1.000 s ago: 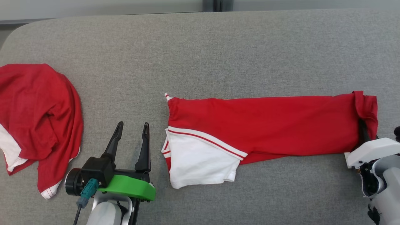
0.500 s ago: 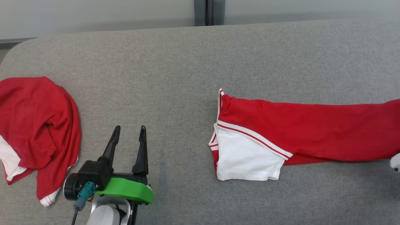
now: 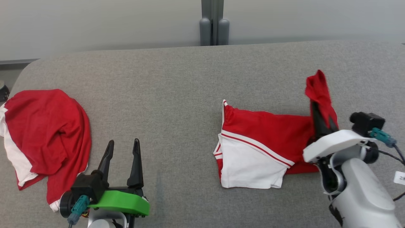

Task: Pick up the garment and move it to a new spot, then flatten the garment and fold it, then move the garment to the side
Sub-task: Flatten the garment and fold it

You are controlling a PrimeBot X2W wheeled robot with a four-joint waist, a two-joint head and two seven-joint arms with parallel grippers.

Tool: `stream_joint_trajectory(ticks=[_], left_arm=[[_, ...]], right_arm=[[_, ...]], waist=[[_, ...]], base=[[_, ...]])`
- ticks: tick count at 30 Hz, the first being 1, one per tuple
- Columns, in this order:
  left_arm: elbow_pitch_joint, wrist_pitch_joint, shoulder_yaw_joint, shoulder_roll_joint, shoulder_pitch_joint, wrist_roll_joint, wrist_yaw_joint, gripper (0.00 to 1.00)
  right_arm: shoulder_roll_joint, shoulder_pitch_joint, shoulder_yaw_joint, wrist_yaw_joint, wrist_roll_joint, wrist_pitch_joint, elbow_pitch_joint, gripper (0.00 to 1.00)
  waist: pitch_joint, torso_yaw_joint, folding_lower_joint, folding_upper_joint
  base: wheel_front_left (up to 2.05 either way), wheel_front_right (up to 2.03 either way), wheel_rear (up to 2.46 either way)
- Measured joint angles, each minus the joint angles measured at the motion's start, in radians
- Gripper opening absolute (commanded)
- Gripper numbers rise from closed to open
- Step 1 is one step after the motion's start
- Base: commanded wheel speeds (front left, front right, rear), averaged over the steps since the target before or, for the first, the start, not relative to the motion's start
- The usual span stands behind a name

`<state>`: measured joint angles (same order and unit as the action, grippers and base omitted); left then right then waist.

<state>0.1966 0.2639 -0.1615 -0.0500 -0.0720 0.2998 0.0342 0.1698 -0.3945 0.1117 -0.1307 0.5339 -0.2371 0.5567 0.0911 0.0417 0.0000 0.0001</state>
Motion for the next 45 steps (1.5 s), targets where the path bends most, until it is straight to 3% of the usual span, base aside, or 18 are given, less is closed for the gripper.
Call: stream_joint_trajectory(ticks=[6, 17, 18, 23, 31, 36, 42, 45], left_arm=[[0.004, 0.000, 0.000, 0.000, 0.009, 0.033, -0.009, 1.00], [0.005, 0.000, 0.014, 0.000, 0.022, 0.051, -0.017, 1.00], [0.005, 0.000, 0.013, 0.000, 0.022, 0.052, -0.017, 1.00], [0.004, 0.000, 0.014, 0.000, 0.022, 0.054, -0.018, 1.00], [0.004, 0.000, 0.026, 0.000, 0.028, 0.054, -0.021, 1.00], [-0.019, 0.000, 0.023, 0.000, 0.026, 0.051, -0.020, 1.00], [-0.063, 0.000, 0.021, 0.000, 0.018, 0.051, -0.031, 1.00], [-0.088, 0.000, 0.019, 0.000, 0.009, 0.053, -0.033, 1.00]], right_arm=[[-0.083, 0.026, 0.120, 0.000, 0.020, 0.043, -0.051, 0.00], [-0.118, 0.032, 0.227, 0.000, 0.044, 0.016, 0.077, 0.00], [-0.119, 0.032, 0.233, 0.000, 0.044, 0.012, 0.084, 1.00], [-0.120, 0.030, 0.336, 0.000, 0.100, 0.002, 0.103, 1.00], [-0.122, 0.016, 0.547, 0.000, 0.258, 0.037, 0.031, 1.00], [-0.105, -0.020, 0.517, 0.000, 0.239, 0.008, 0.018, 1.00], [0.037, -0.029, 0.412, 0.000, 0.077, -0.021, -0.067, 1.00], [0.090, 0.016, 0.297, 0.000, -0.019, -0.025, -0.180, 1.00]], waist=[[-0.013, 0.039, 0.0000, 0.0000], [-0.009, 0.135, 0.0000, -0.0001], [-0.008, 0.141, 0.0000, 0.0000], [0.001, 0.161, 0.0000, 0.0000], [-0.006, 0.140, 0.0000, 0.0000], [-0.016, 0.107, 0.0000, 0.0000], [-0.023, 0.053, 0.0000, 0.0000], [-0.023, 0.023, 0.0000, 0.0000]], base=[[0.00, 0.00, 0.00], [0.00, 0.00, 0.00], [0.00, 0.00, 0.00], [0.00, 0.00, 0.00], [0.00, 0.00, 0.00], [0.00, 0.00, 0.00], [0.00, 0.00, 0.00], [0.00, 0.00, 0.00]])
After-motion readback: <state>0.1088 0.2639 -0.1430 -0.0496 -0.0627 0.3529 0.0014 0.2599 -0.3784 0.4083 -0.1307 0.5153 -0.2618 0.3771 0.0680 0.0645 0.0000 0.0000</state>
